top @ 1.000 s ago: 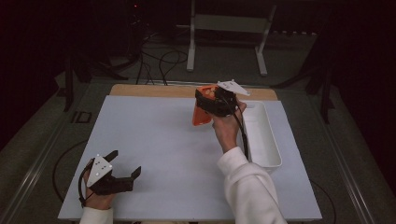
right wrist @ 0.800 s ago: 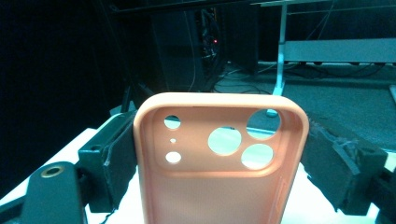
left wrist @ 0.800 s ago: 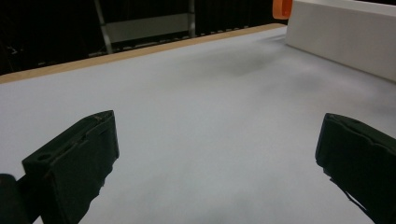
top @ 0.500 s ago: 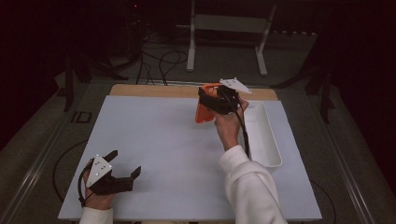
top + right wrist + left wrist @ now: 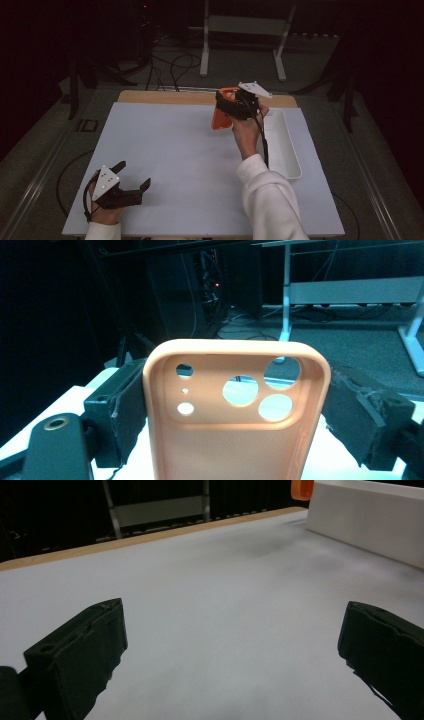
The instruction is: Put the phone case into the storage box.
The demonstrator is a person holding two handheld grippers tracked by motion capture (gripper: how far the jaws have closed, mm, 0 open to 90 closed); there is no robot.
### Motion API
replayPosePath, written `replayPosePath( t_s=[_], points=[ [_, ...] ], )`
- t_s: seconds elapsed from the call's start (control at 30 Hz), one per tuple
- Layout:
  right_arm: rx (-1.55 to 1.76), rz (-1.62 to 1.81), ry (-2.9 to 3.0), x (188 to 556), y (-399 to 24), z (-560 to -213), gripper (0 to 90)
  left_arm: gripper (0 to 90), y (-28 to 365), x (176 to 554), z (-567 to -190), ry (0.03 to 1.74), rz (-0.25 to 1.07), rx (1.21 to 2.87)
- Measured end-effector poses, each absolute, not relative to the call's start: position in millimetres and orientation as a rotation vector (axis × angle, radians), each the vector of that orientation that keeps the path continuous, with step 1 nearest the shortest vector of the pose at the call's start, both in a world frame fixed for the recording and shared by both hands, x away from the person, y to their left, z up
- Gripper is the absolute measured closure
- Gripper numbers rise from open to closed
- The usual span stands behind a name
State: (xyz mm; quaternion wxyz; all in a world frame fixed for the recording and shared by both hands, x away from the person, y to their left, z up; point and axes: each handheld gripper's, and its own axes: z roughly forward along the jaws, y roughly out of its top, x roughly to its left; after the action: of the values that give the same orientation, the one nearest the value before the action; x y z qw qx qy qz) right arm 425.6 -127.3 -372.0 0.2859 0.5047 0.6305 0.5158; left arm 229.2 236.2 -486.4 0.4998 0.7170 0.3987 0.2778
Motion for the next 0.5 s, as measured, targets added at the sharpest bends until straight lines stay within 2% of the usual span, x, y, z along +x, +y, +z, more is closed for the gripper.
replayPosePath(
  t_s=[0.5],
  points=[
    [1.348, 1.359, 1.672, 429.8, -132.6, -367.3, 16.9, 0.1, 236.2, 228.9, -486.2, 0.969, 0.676, 1.727]
  ],
)
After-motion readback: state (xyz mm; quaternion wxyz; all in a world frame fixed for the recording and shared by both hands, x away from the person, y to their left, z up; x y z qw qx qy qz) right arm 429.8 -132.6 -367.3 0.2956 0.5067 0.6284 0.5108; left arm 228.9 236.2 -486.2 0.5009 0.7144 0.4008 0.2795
